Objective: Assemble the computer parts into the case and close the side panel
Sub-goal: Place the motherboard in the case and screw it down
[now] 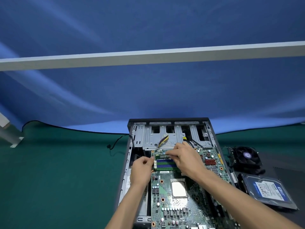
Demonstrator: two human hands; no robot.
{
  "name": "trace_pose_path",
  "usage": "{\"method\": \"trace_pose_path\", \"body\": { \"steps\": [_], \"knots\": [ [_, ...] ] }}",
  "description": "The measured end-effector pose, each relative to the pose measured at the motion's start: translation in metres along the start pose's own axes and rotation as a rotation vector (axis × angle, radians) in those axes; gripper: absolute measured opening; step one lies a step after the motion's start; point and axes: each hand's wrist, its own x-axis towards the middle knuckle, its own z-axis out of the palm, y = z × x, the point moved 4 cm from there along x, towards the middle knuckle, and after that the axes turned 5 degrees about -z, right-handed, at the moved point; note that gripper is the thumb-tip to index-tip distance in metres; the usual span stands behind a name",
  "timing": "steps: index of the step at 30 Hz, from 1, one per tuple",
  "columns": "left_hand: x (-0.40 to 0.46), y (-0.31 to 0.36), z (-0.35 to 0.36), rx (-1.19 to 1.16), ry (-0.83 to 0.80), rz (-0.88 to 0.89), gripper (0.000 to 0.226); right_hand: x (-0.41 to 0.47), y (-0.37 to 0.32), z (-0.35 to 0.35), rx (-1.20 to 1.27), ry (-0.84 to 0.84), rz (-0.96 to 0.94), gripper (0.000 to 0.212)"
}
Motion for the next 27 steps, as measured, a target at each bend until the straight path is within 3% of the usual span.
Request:
{"method": "trace_pose_path", "body": {
  "steps": [11,20,27],
  "knots": [
    [-0.004,0.002,0.001,0.042,0.021,-0.026,0.043,-0.003,-0.005,0.002,-0.089,-0.011,-0.034,0.029],
    [-0.008,0.007,0.002,0.166,0.097,-0.073,0.032,-0.006,-0.003,0.005,-0.072,-0.052,0.01,0.029],
    [-0.013,0.017,0.003,0.282,0.151,-0.015,0.025,-0.011,0.015,-0.012,-0.015,0.0,0.113,0.024]
  ]
}}
